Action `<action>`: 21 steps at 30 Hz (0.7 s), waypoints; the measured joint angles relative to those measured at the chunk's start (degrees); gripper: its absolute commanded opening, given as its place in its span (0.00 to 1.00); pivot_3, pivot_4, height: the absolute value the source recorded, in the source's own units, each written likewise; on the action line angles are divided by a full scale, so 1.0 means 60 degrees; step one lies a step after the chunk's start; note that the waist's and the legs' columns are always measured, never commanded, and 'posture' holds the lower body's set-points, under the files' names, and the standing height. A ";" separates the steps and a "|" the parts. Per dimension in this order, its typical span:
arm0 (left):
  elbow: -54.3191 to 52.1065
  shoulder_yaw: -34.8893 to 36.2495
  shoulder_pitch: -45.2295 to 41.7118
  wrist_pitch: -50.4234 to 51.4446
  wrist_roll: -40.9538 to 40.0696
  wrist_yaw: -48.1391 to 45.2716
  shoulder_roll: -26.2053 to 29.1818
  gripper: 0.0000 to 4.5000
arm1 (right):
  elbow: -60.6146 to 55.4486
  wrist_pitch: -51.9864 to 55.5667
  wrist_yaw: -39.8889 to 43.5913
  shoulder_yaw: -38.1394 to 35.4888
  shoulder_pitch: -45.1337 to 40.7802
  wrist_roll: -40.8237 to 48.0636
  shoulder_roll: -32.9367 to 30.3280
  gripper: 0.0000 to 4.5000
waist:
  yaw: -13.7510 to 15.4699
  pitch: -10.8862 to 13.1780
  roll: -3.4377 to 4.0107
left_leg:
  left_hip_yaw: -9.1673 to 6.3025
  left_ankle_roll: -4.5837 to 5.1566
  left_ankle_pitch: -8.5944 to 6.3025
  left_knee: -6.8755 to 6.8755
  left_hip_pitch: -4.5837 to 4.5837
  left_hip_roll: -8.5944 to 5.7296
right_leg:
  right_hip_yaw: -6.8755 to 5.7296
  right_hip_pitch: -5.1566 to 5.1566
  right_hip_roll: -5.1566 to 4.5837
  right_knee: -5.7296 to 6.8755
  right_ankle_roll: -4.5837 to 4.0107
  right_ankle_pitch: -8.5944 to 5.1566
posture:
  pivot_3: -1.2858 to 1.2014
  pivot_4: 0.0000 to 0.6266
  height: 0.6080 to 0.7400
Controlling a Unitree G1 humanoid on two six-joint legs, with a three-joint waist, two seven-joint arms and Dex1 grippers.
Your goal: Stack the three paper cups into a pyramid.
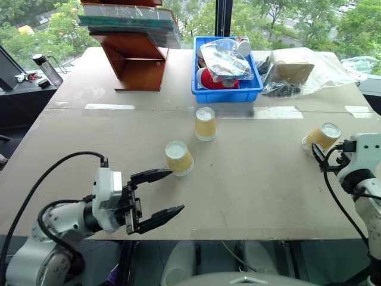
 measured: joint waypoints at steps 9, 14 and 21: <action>-0.0301 -0.0130 0.0074 0.0188 -0.0116 0.0337 0.0032 1.00 | 0.1303 -0.0380 -0.0094 0.0090 -0.0841 -0.0216 0.0131 0.99 | -0.0075 0.0007 0.0016 | 0.0015 0.0038 -0.0021 0.0004 0.0016 0.0002 | 0.0017 0.0000 0.0009 0.0016 0.0002 0.0001 | 0.52 0.24 1.00; -0.0305 -0.0114 0.0138 0.0165 -0.0124 0.0338 0.0028 1.00 | 0.1775 -0.0489 -0.0135 0.0240 -0.1474 -0.0317 0.0290 0.99 | -0.0065 0.0007 0.0017 | 0.0014 0.0035 -0.0020 0.0006 0.0013 0.0002 | 0.0016 0.0000 0.0008 0.0014 0.0002 0.0001 | 0.52 0.24 1.00; -0.0305 0.0079 0.0172 0.0043 -0.0237 0.0323 0.0026 1.00 | 0.2197 -0.0572 -0.0078 0.0368 -0.1813 -0.0391 0.0303 0.99 | -0.0049 0.0008 0.0019 | 0.0013 0.0035 -0.0019 0.0007 0.0012 0.0000 | 0.0014 0.0000 0.0005 0.0013 0.0002 0.0001 | 0.52 0.24 1.00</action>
